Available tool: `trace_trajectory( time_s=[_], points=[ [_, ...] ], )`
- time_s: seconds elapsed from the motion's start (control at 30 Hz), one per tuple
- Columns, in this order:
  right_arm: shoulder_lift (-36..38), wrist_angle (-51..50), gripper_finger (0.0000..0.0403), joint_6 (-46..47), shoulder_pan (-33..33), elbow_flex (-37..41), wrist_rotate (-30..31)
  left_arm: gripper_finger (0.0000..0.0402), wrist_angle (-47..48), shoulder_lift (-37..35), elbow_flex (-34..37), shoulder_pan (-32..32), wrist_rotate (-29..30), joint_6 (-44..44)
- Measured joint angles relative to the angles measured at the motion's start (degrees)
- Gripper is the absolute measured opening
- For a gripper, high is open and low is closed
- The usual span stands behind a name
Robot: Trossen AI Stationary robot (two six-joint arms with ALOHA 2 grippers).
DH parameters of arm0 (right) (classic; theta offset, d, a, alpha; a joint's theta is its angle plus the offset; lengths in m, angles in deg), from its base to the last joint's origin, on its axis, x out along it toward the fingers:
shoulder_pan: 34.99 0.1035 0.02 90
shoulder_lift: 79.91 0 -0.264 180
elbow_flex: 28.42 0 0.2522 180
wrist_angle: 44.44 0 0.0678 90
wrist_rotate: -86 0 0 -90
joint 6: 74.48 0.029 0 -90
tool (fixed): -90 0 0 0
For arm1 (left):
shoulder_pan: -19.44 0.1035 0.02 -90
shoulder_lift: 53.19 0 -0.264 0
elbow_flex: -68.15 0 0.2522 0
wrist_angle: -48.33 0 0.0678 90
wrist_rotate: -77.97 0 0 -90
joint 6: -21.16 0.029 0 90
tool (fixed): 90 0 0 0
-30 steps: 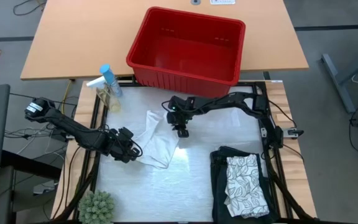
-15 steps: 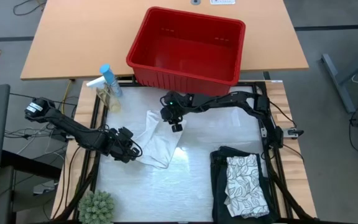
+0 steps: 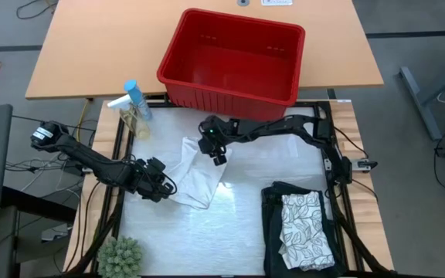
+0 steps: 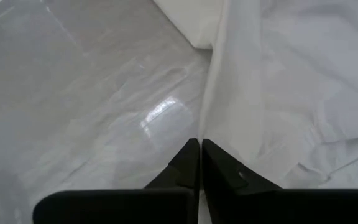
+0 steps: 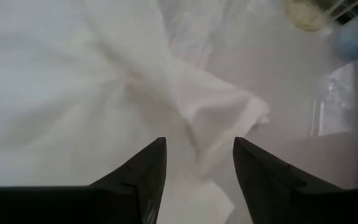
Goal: Fold Laundry from Bin
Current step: Fold the white boxer from the red laundry bin
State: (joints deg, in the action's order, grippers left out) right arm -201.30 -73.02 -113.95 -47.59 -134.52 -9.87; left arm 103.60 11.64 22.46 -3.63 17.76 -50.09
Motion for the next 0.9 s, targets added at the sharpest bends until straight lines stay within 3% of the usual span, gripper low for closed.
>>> trace_trajectory(
  time_s=[0.53, 0.7, 0.9],
  points=[
    [-3.7, 6.1, 0.0188, 0.1, -0.3, 0.0, 1.3, 0.0000, 0.1, 0.0, 0.0, 0.0, 0.0, -0.4],
    [-3.6, 7.4, 0.0146, 0.0, -0.4, -0.1, 0.9, 0.0000, 0.2, 0.0, 0.0, 0.0, 0.1, -0.3],
    [-3.6, 7.4, 0.0058, 0.4, -0.7, -0.1, -1.1, 0.0000, 0.2, 0.0, 0.0, 0.0, 1.0, 1.2]
  ],
)
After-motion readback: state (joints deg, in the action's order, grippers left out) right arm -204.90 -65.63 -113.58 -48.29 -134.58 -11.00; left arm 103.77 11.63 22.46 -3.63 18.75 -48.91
